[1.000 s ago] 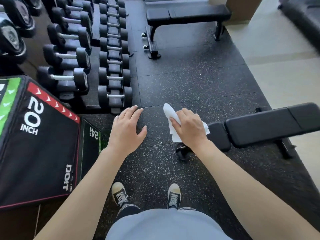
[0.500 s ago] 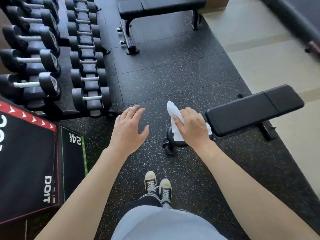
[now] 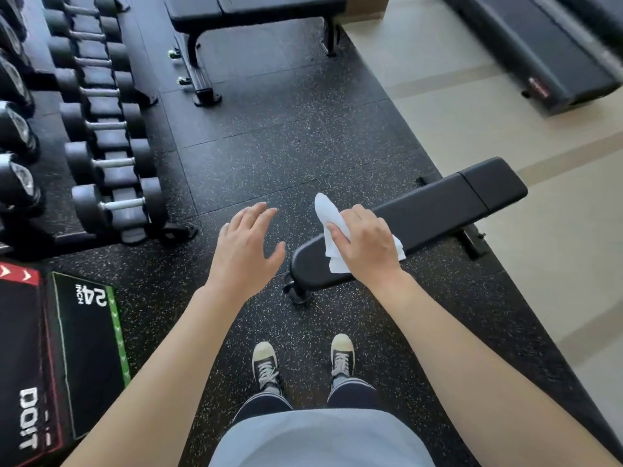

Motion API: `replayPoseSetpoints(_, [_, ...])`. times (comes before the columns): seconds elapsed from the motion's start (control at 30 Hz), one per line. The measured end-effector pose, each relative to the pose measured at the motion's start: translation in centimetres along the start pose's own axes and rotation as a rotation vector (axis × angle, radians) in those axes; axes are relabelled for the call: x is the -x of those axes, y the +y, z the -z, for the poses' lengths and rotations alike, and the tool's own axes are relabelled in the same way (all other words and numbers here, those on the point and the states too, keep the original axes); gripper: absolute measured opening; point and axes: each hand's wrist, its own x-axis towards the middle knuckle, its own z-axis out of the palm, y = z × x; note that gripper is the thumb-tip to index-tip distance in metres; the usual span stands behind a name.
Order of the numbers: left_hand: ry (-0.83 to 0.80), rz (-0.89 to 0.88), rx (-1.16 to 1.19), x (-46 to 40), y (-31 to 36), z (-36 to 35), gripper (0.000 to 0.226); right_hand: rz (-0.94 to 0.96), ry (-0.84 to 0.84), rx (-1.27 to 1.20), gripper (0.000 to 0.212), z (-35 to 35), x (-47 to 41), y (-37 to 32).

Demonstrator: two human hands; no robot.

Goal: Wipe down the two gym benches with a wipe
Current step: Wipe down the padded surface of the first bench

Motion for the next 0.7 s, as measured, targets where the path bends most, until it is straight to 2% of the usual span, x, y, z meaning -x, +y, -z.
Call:
replayPoseSetpoints(0.3, [0.042,0.108,-0.036,-1.7,5.2,-3.3,0.065,0.06,-0.025,-0.07,0.037,-0.1,-1.1,8.2])
replayPoseSetpoints(0.7, [0.172,0.338,-0.006,-0.5,16.6,-12.1,0.063,0.233,-0.142,-0.186,0.043,0.5,-0.4,21.6])
